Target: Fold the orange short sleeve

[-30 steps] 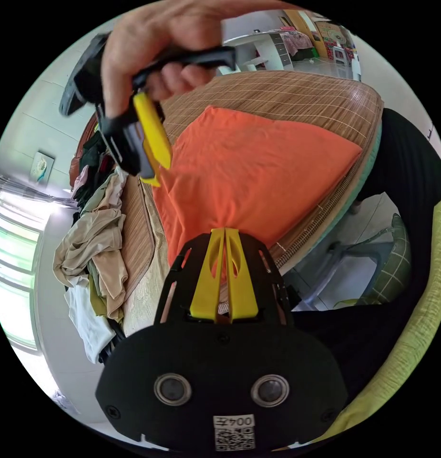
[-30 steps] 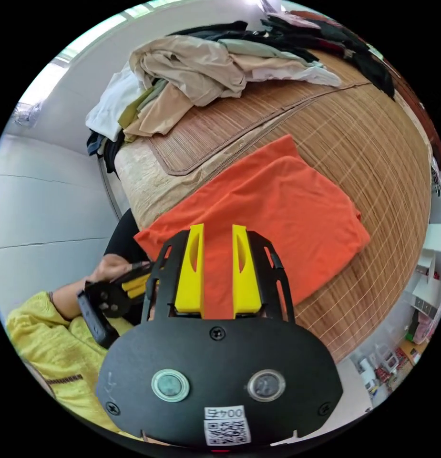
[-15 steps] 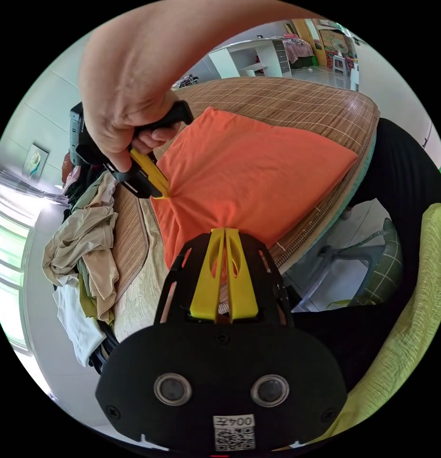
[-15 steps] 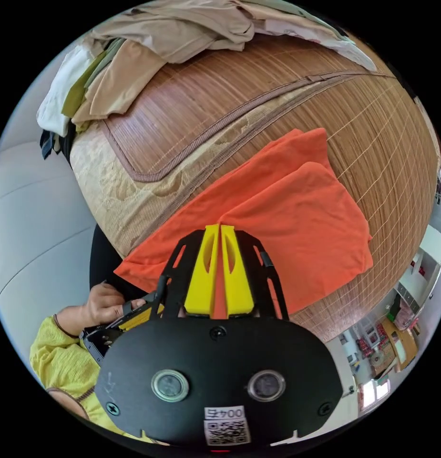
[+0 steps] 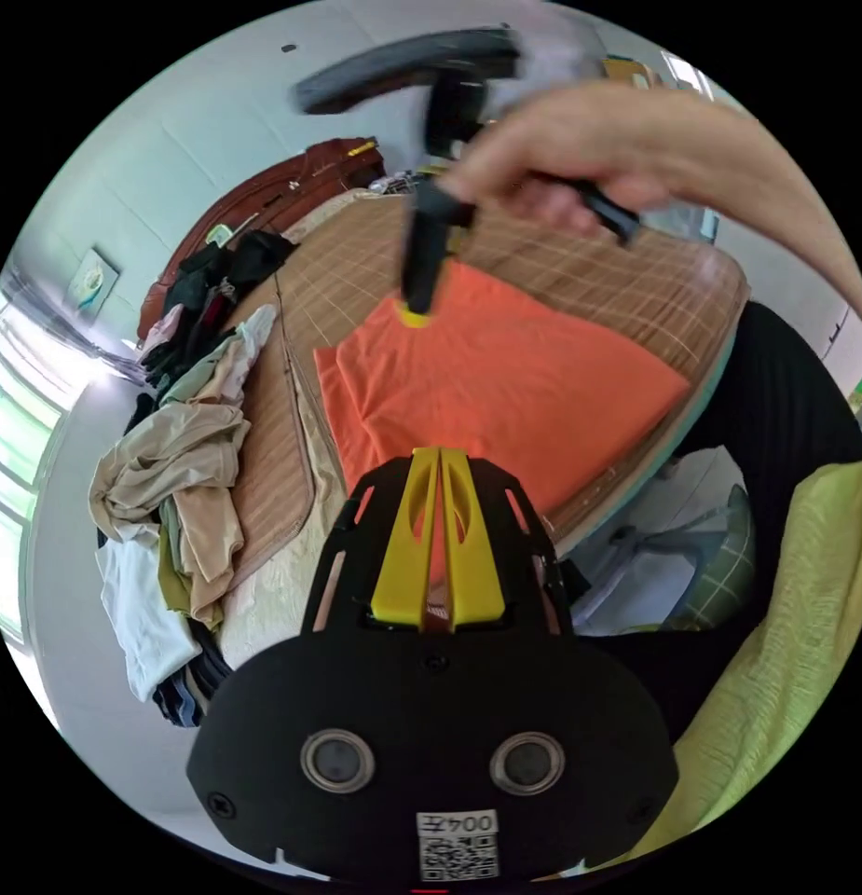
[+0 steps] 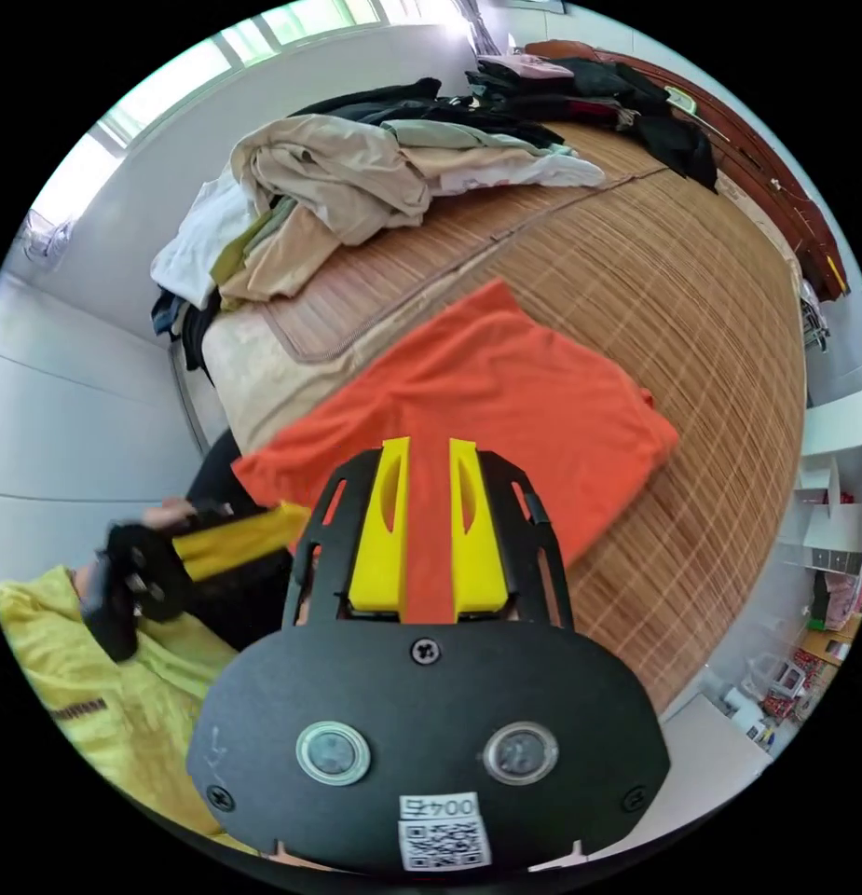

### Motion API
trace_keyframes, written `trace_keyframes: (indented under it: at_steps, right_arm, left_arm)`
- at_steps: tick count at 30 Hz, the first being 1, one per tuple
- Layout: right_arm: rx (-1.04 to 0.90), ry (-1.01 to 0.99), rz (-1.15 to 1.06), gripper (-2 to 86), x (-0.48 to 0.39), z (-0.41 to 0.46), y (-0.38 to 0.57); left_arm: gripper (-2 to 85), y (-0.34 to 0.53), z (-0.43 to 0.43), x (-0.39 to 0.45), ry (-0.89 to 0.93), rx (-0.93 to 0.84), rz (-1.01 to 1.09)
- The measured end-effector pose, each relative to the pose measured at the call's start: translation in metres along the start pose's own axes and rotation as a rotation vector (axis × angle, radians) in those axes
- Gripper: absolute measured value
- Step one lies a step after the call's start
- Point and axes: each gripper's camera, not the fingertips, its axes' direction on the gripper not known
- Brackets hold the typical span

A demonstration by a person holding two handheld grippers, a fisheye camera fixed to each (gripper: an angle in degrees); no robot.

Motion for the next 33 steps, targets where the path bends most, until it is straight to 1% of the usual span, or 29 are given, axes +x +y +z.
trace_keyframes:
  at_steps: [1, 4, 6, 7, 9, 11, 14, 16, 17, 19, 21, 27, 33]
  right_arm:
    - [-0.012, 0.024, 0.006, 6.9, 0.001, 0.011, 0.029]
    - [-0.035, 0.089, 0.024, 5.4, 0.0, 0.044, 0.091]
    - [-0.066, 0.126, 0.027, 4.9, 0.0, 0.07, 0.116]
    - [-0.089, 0.129, 0.026, 4.9, 0.0, 0.089, 0.128]
    - [0.021, 0.128, 0.056, 4.6, 0.002, 0.099, 0.147]
    - [0.066, 0.108, 0.068, 4.4, 0.008, 0.109, 0.16]
    - [0.04, -0.047, 0.113, 3.2, 0.041, 0.111, 0.182]
    - [0.146, -0.241, 0.222, 3.5, 0.08, 0.106, 0.222]
    - [0.171, -0.304, 0.25, 3.9, 0.089, 0.107, 0.235]
    - [0.248, -0.565, 0.368, 7.2, 0.121, 0.127, 0.286]
    - [0.285, -0.659, 0.429, 7.6, 0.127, 0.148, 0.319]
    - [0.326, -0.834, 0.529, 8.5, 0.13, 0.224, 0.361]
    - [0.308, -0.859, 0.527, 9.2, 0.137, 0.26, 0.353]
  left_arm:
    - [0.8, -0.007, 0.004, -0.004, -0.03, -0.006, 0.002]
    - [0.8, -0.018, 0.039, -0.01, -0.061, -0.101, 0.033]
    - [0.8, -0.015, 0.078, -0.011, -0.046, -0.241, 0.063]
    - [0.8, -0.012, 0.081, -0.012, -0.041, -0.218, 0.05]
    - [0.8, -0.008, 0.082, -0.019, -0.028, -0.184, 0.015]
    - [0.8, -0.012, 0.084, -0.023, -0.016, -0.203, 0.017]
    - [0.8, -0.017, 0.086, -0.028, 0.0, -0.221, 0.032]
    - [0.8, -0.016, 0.087, -0.033, 0.02, -0.215, 0.017]
    - [0.8, -0.014, 0.087, -0.037, 0.032, -0.205, 0.001]
    - [0.8, -0.01, 0.087, -0.042, 0.048, -0.188, -0.023]
    - [0.8, -0.009, 0.088, -0.048, 0.066, -0.183, -0.049]
    - [0.8, -0.013, 0.09, -0.054, 0.068, -0.205, -0.05]
    - [0.8, -0.012, 0.09, -0.059, 0.071, -0.201, -0.055]
